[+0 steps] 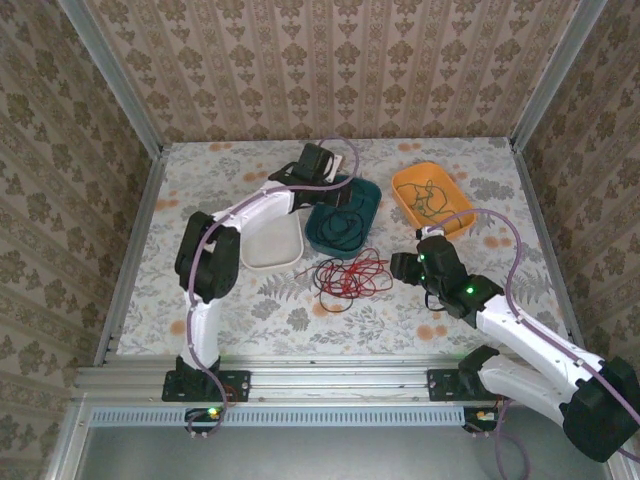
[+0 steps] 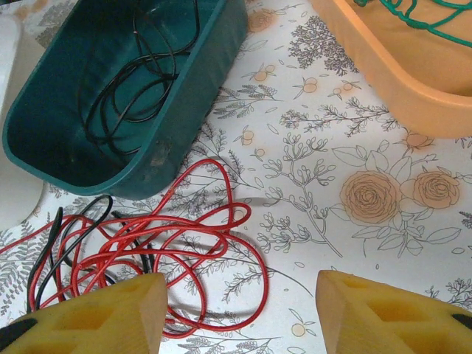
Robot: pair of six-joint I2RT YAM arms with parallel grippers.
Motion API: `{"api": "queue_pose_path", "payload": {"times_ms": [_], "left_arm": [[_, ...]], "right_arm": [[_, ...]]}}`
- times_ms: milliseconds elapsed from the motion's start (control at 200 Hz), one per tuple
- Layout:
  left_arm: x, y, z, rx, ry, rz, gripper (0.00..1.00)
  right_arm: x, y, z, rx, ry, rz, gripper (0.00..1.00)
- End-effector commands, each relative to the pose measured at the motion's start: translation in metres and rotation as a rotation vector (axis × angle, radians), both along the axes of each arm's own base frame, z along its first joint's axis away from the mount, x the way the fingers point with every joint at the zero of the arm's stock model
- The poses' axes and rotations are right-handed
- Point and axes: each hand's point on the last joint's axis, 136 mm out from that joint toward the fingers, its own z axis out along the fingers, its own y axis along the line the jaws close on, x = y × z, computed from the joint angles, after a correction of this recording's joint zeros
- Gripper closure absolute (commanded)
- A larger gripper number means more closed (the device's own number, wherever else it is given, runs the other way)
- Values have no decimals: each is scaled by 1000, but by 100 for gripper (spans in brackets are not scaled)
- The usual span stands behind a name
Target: Untangle the cables
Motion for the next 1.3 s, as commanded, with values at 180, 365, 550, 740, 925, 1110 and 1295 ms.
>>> {"api": "queue_pose_path", "payload": {"times_ms": [180, 365, 550, 740, 925, 1110, 1295], "left_arm": [[-55, -6, 63, -23, -122, -127, 6], [-118, 23, 29, 35, -29, -100, 4], [-178, 39, -11, 65, 128, -155, 10], [-205, 40, -31, 39, 235, -223, 26], [-215, 46, -43, 66, 279, -254, 37], [-224, 58, -57, 101, 335, -255, 41], [-231, 65, -67, 126, 348, -269, 45]], "right_arm": [[-1, 1, 7, 2, -8, 16, 43], [-5, 19, -5, 40, 33, 102, 43], [-1, 18, -12, 21, 44, 88, 43], [3, 18, -13, 18, 43, 81, 43], [-1, 16, -16, 16, 51, 76, 43], [-3, 13, -20, 7, 58, 70, 43], [-1, 14, -21, 3, 60, 68, 43]]}}
